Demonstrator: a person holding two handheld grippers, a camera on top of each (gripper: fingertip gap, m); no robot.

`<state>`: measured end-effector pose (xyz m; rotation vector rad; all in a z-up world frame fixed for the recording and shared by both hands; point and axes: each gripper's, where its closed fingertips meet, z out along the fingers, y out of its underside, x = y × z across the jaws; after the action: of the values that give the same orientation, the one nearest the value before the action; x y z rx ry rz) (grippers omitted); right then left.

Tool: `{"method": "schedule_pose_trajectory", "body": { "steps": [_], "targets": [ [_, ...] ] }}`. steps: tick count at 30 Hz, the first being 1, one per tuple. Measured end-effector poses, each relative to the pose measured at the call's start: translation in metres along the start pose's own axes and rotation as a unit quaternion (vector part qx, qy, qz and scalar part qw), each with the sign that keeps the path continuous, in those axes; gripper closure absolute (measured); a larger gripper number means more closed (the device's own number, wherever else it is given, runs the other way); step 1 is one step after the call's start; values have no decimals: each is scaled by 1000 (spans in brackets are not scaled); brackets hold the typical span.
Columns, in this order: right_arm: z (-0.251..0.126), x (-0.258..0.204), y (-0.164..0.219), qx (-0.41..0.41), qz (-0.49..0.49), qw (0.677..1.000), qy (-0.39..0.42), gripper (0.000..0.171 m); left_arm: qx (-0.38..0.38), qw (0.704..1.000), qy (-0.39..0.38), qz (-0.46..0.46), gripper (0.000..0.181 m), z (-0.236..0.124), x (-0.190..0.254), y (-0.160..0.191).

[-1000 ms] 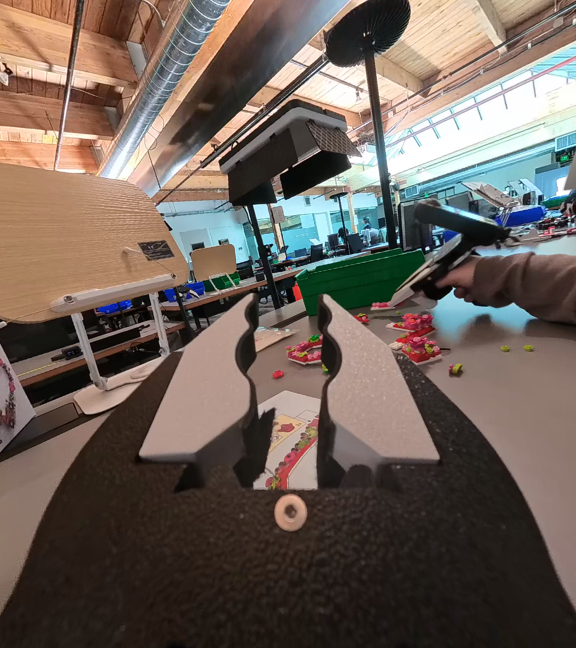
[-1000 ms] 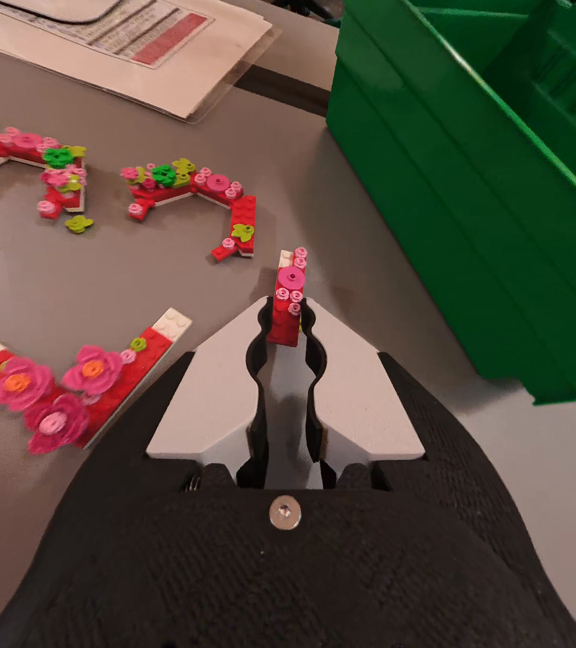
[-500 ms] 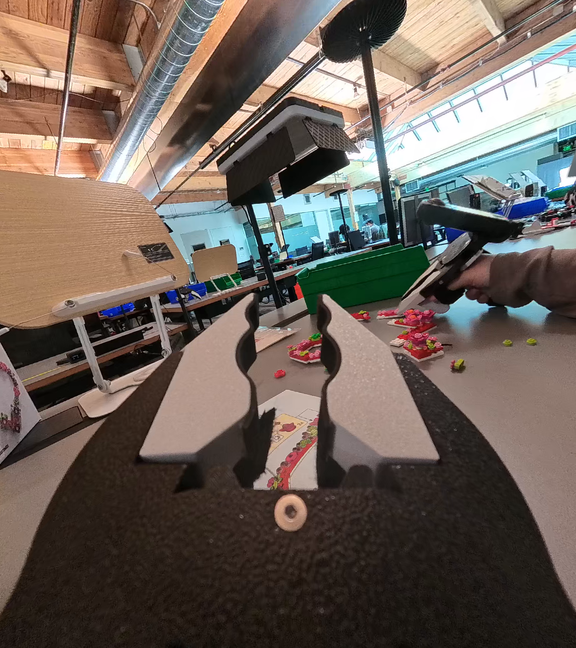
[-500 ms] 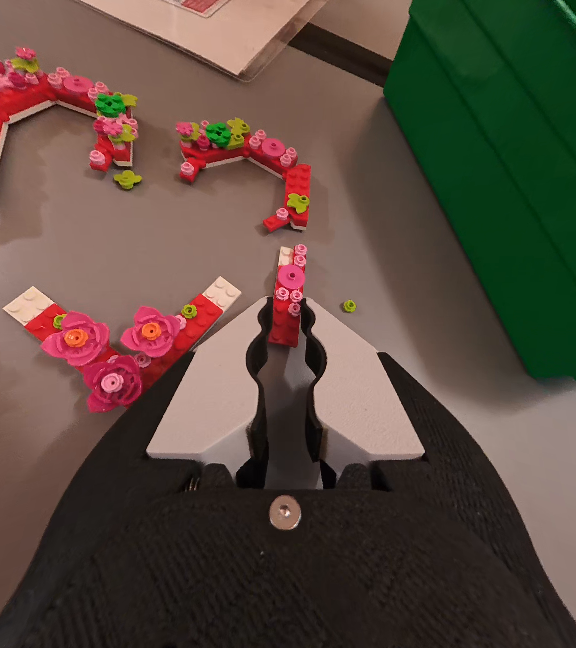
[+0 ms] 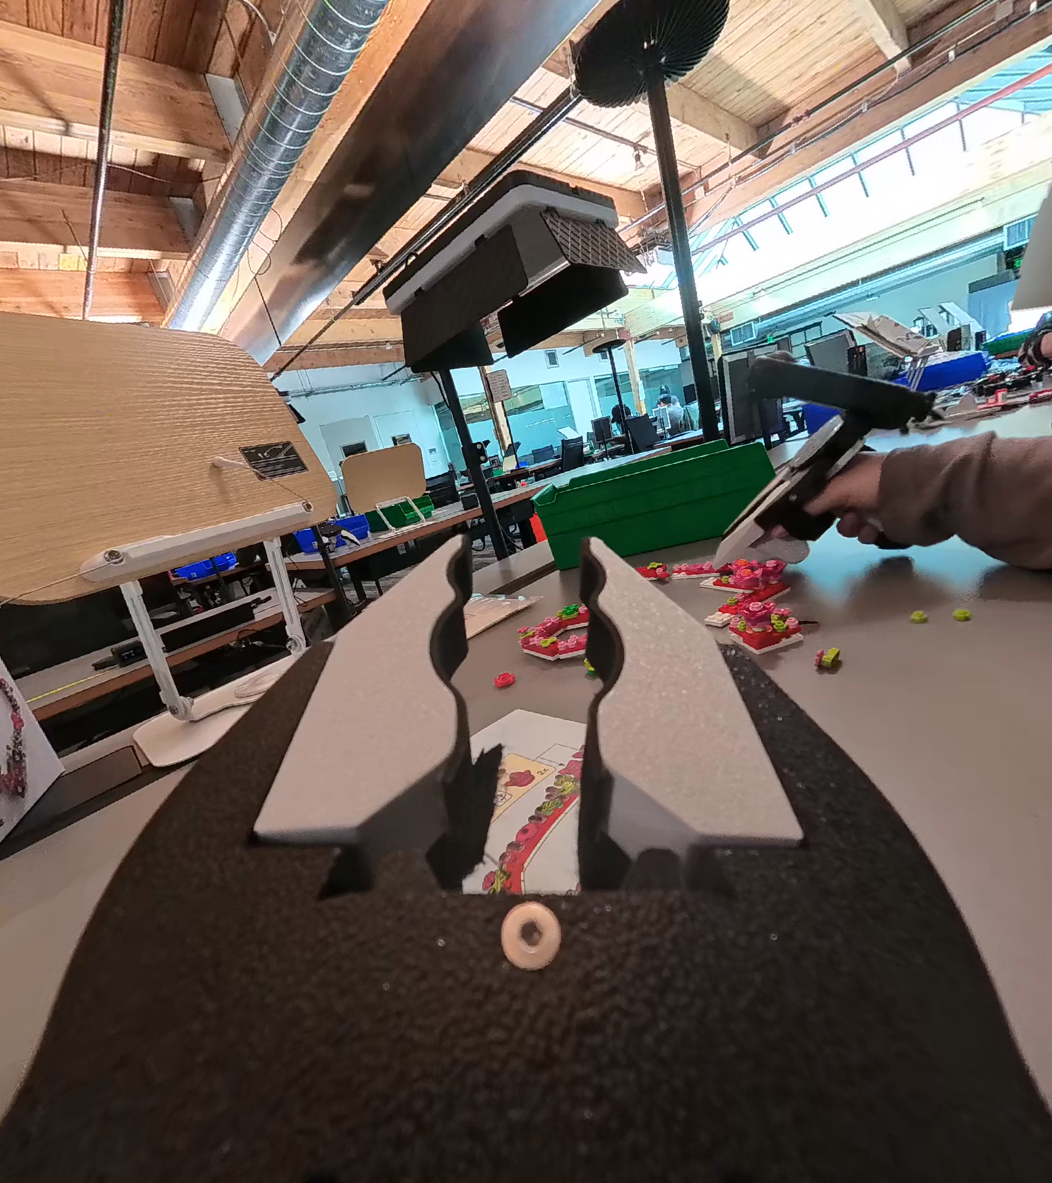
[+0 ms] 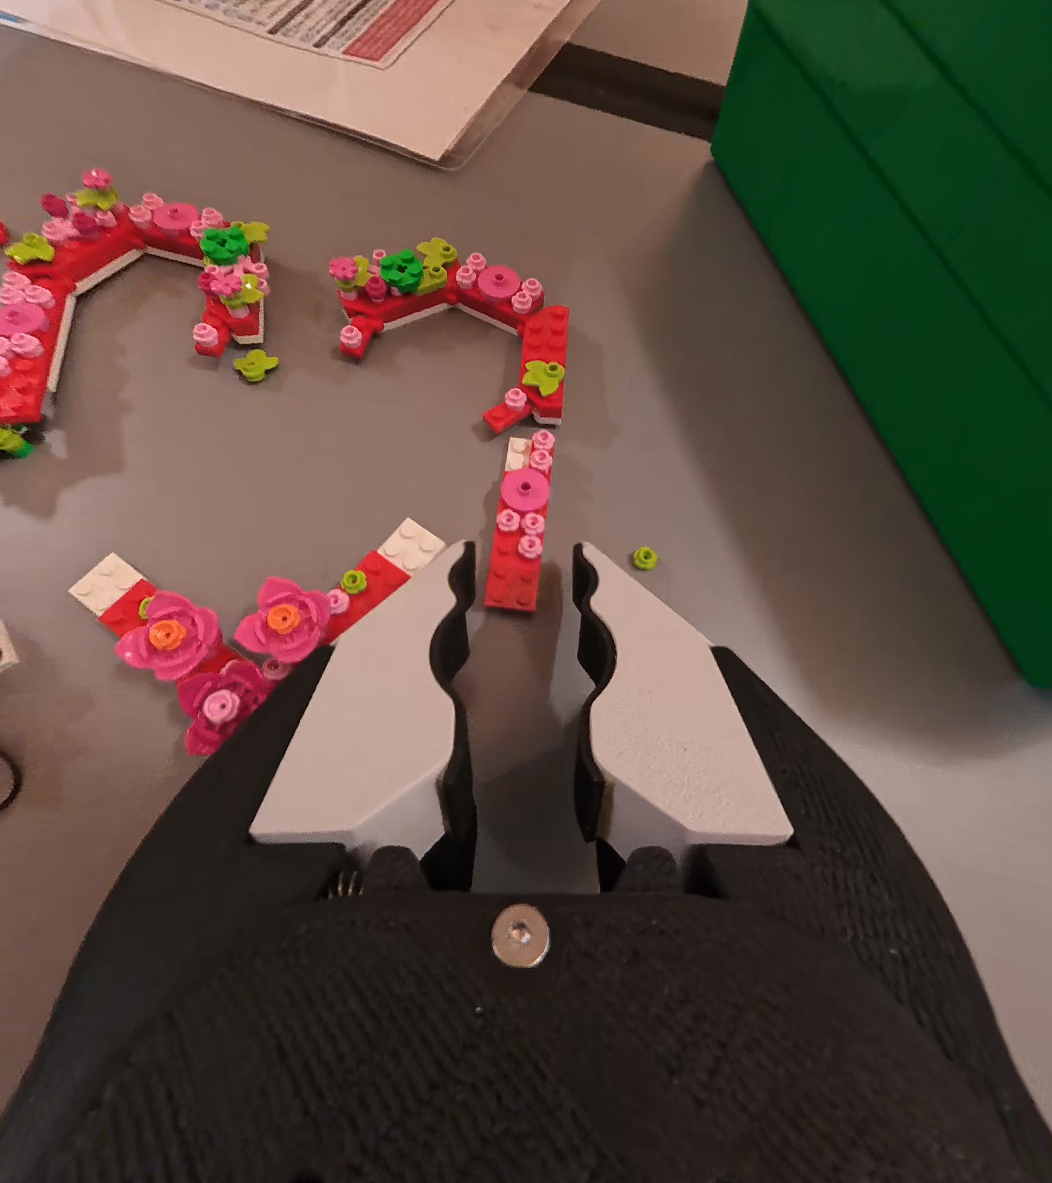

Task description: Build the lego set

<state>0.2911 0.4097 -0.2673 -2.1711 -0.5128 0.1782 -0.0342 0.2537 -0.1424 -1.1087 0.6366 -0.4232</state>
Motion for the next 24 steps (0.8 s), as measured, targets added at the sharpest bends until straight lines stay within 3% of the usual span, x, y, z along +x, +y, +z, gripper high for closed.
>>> {"method": "schedule_pose_trajectory", "body": {
  "steps": [11, 24],
  "targets": [
    [0, -2, 5, -13, 25, 999, -23, 156, -1, 1000, 3, 0, 151, 0, 1, 0],
    [3, -6, 4, -47, 68, 997, -3, 157, -3, 1000, 6, 0, 151, 1, 2, 1]
  ]
}}
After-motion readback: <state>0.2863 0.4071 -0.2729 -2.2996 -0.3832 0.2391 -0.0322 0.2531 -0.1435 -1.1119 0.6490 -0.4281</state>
